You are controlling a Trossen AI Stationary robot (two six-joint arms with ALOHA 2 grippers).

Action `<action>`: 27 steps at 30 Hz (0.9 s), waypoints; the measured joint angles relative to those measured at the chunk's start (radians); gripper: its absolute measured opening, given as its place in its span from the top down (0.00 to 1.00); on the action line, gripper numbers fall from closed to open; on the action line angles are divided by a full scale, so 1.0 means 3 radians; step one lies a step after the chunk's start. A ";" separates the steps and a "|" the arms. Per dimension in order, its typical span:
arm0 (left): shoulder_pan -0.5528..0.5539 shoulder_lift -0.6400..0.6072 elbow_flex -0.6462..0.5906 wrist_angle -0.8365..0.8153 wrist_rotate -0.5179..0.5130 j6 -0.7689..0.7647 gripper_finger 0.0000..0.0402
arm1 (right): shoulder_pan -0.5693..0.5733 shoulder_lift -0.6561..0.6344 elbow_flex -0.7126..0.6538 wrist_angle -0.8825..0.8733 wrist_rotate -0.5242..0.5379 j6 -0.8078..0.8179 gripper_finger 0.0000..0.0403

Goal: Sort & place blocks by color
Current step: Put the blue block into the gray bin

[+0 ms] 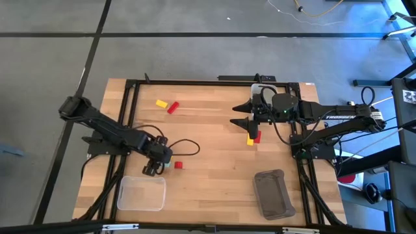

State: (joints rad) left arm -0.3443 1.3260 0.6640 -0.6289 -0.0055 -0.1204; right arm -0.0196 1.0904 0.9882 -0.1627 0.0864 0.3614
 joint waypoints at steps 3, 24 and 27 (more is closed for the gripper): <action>-0.0005 0.0056 0.0000 0.0015 -0.0012 0.0000 0.50 | 0.0000 0.0000 0.0000 -0.0001 0.0000 0.0000 0.26; -0.0042 0.0227 -0.0003 0.0083 -0.0183 -0.0010 0.59 | 0.0000 0.0001 0.0000 -0.0004 0.0001 0.0001 0.26; -0.0041 0.0204 -0.0003 0.0062 -0.0176 -0.0039 0.67 | 0.0000 0.0001 0.0000 -0.0006 0.0001 0.0001 0.26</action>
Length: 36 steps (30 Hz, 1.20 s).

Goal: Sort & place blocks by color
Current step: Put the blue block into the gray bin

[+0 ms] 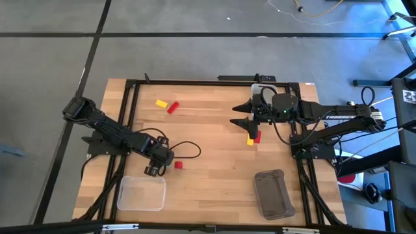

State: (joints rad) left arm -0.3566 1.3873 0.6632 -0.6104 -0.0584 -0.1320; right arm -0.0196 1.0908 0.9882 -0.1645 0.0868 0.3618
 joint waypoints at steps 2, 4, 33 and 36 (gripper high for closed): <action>0.0004 -0.0033 0.0000 -0.0026 0.0068 -0.0061 0.69 | 0.0000 0.0000 0.0000 -0.0004 0.0000 0.0000 0.26; 0.0019 -0.0059 0.0000 -0.0045 0.0213 -0.0096 0.69 | 0.0000 0.0000 0.0000 -0.0009 0.0000 0.0000 0.26; 0.1493 -0.1632 0.0587 0.1678 -0.0031 -0.0164 0.69 | -0.0005 0.0003 -0.0001 -0.0095 0.0149 -0.0014 0.26; 0.1502 -0.1631 0.0263 0.2402 0.0092 -0.0344 0.69 | -0.0005 0.0003 -0.0001 -0.0096 0.0149 -0.0014 0.26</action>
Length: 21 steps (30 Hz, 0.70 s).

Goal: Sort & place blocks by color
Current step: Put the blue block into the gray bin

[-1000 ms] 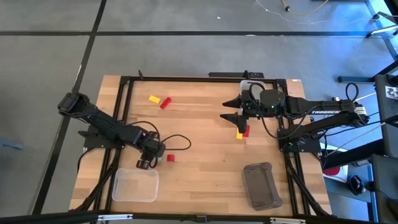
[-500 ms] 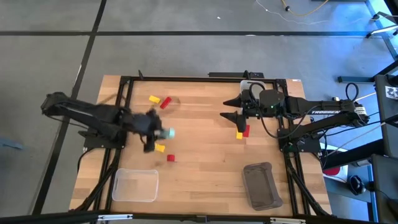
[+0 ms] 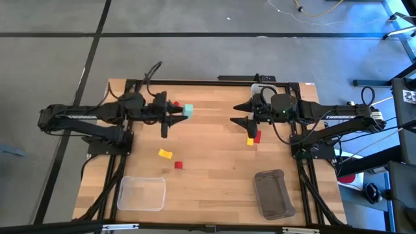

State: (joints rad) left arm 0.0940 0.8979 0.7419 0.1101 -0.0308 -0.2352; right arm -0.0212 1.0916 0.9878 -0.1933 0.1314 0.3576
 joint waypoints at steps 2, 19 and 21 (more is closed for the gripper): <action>-0.0001 0.0001 -0.0242 0.0445 0.0013 -0.0146 0.69 | 0.0000 0.0000 0.0000 -0.0014 -0.0001 0.0000 0.26; -0.0001 0.0193 -0.0632 0.1138 -0.0100 -0.0519 0.69 | 0.0000 0.0334 0.0001 0.0568 -0.0019 0.0001 0.26; -0.0019 0.0334 -0.0605 0.1386 -0.0096 -0.0591 0.69 | 0.0000 0.0494 0.0001 0.0830 -0.0096 0.0001 0.26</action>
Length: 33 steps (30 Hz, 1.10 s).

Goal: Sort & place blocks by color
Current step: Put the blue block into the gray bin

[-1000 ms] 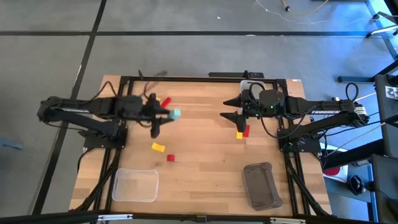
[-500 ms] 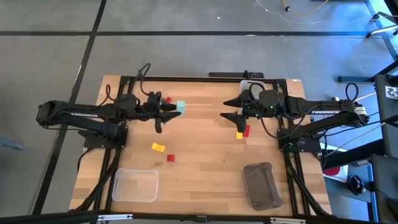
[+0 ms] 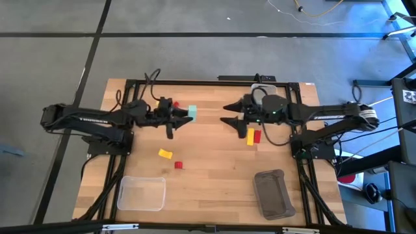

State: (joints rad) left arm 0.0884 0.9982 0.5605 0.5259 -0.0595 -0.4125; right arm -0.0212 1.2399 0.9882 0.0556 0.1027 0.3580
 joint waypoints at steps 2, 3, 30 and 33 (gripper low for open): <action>-0.0043 0.0166 0.0071 0.0070 0.0037 -0.0013 0.69 | 0.0000 0.0172 0.0000 0.0310 -0.0053 -0.0001 0.26; -0.0066 0.0249 0.0109 0.0043 0.0057 -0.0013 0.69 | 0.0000 0.0251 0.0000 0.0460 -0.0089 -0.0001 0.26; -0.0105 0.0889 0.0687 0.0033 0.0297 0.0080 0.69 | -0.0004 0.0722 -0.0001 0.1351 -0.0560 0.0172 0.67; -0.0105 0.0889 0.0687 0.0034 0.0308 0.0085 0.68 | -0.0004 0.0722 -0.0001 0.1347 -0.0562 0.0173 0.67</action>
State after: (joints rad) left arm 0.0570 1.2648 0.7666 0.5362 0.0328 -0.3870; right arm -0.0223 1.4567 0.9878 0.4598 -0.0658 0.4099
